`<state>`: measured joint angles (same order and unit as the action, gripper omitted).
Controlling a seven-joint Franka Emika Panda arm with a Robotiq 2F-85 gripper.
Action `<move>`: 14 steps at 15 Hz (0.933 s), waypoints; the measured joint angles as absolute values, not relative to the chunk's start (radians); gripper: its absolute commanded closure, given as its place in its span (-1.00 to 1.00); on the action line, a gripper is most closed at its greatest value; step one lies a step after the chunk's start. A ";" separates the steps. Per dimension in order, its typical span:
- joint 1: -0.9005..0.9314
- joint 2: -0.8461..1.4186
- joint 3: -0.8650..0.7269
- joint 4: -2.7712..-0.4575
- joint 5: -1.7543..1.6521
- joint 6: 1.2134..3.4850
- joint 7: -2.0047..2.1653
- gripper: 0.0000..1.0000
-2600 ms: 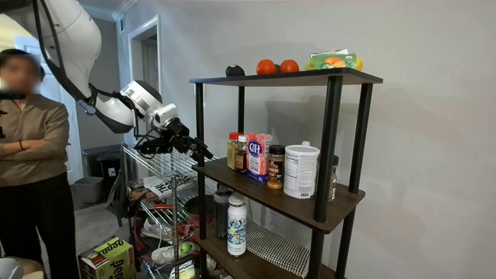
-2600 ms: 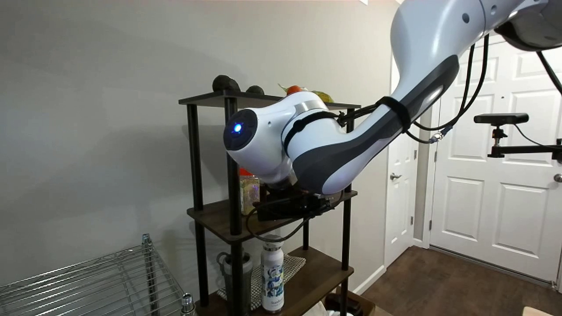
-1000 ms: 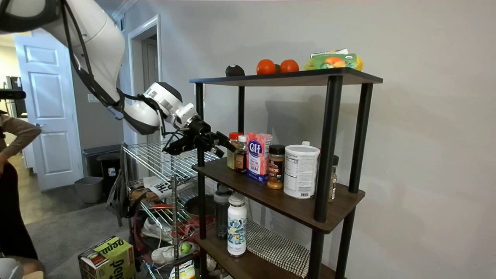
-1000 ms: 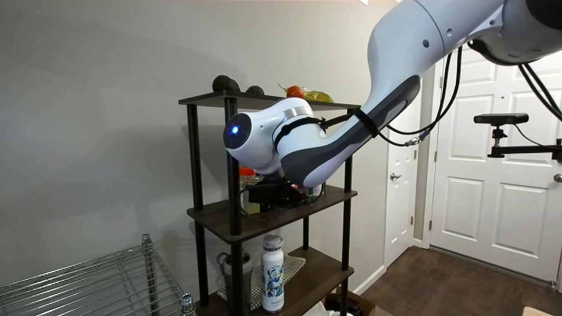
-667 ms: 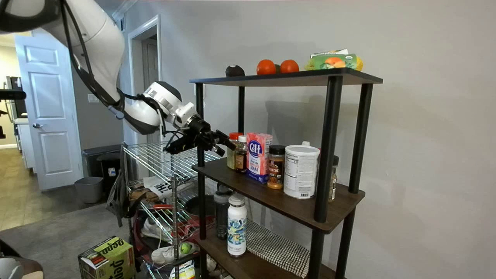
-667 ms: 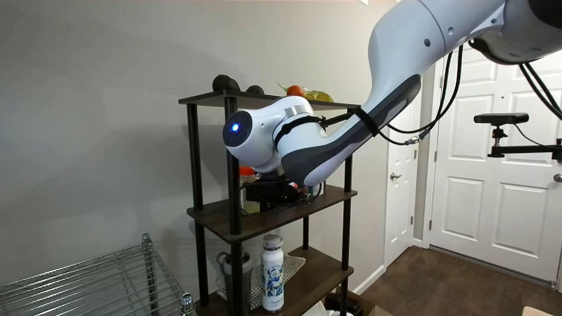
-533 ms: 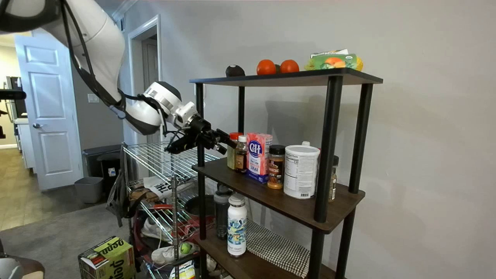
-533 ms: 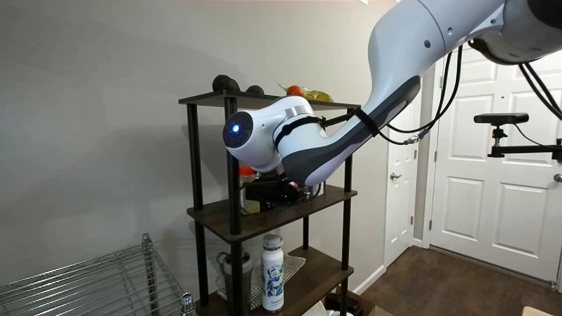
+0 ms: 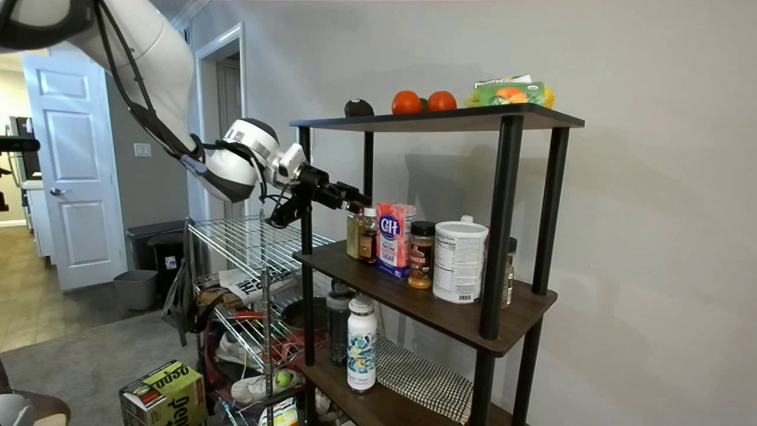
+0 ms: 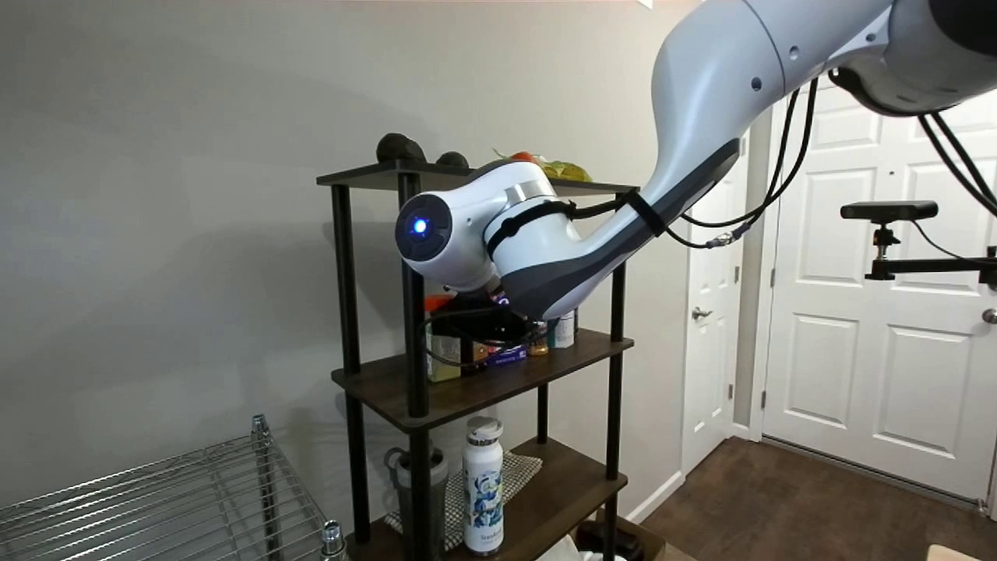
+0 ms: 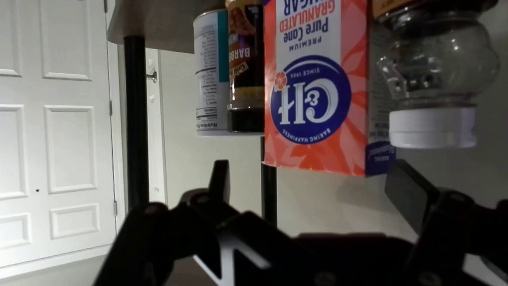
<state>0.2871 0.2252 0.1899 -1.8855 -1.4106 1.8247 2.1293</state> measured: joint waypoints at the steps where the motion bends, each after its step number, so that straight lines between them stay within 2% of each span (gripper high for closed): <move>1: 0.287 0.228 0.190 -1.882 -1.420 1.825 2.129 -1.00; 14: 0.275 0.267 0.187 -1.850 -1.425 1.844 2.242 -1.00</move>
<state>0.2747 0.2672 0.1866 -1.8502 -1.4252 1.8440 2.2417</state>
